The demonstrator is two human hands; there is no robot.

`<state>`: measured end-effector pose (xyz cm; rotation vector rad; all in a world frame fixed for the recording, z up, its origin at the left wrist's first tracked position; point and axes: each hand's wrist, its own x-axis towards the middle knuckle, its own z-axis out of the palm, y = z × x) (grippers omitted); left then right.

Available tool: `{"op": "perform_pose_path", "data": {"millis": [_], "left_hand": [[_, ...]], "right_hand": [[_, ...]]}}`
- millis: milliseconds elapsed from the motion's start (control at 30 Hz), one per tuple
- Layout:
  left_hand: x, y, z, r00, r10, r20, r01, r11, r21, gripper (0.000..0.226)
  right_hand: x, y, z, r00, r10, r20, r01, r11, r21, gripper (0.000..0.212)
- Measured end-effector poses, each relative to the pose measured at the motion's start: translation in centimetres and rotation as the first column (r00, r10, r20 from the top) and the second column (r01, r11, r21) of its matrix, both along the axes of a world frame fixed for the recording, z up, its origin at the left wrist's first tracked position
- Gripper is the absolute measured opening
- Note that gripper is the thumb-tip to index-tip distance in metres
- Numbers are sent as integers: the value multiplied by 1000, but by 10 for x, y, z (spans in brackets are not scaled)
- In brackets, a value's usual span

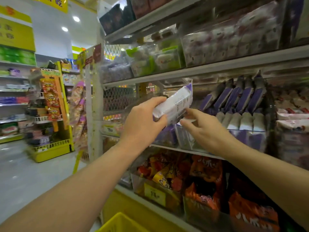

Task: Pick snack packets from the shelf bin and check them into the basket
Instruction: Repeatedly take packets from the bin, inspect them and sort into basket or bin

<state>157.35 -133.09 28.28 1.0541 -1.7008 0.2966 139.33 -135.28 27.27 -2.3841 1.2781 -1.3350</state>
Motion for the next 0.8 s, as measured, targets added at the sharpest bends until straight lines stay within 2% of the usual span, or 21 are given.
{"op": "perform_pose_path", "data": {"millis": [67, 133, 200, 267, 400, 433, 500, 567, 667, 733, 800], "left_hand": [[22, 8, -19, 999, -14, -39, 14, 1000, -4, 49], [44, 18, -40, 1000, -19, -18, 20, 1000, 12, 50], [63, 27, -67, 998, -16, 53, 14, 1000, 25, 48], [79, 33, -96, 990, -5, 138, -1, 999, 44, 45], [107, 36, -149, 975, -34, 219, -15, 976, 219, 48], [114, 37, -160, 971, -52, 231, -13, 962, 272, 52], [125, 37, -183, 971, -73, 228, -13, 934, 356, 57], [132, 37, -201, 991, -67, 118, 9, 901, 434, 53], [139, 30, -219, 986, 47, -161, 38, 872, 488, 41], [140, 22, -223, 886, 148, -439, 128, 832, 539, 38], [139, 17, -226, 695, 178, -697, 362, 750, 553, 32]], "right_hand": [[26, 6, -11, 942, 180, 285, -234, 957, 169, 41], [50, 10, -23, 794, 255, 551, -484, 813, 322, 41], [73, 9, -39, 675, 224, 703, -639, 654, 405, 61], [97, 8, -61, 608, 152, 779, -704, 557, 441, 68], [138, 0, -117, 515, 18, 857, -748, 497, 439, 42], [144, -3, -130, 515, 8, 857, -753, 483, 447, 36], [152, -8, -153, 578, 8, 816, -715, 486, 503, 30], [155, -15, -173, 634, 45, 772, -695, 471, 543, 26], [160, -19, -194, 660, 133, 739, -723, 378, 578, 28], [163, -20, -203, 685, 237, 689, -726, 294, 621, 35], [164, -20, -210, 703, 337, 626, -707, 243, 664, 40]]}}
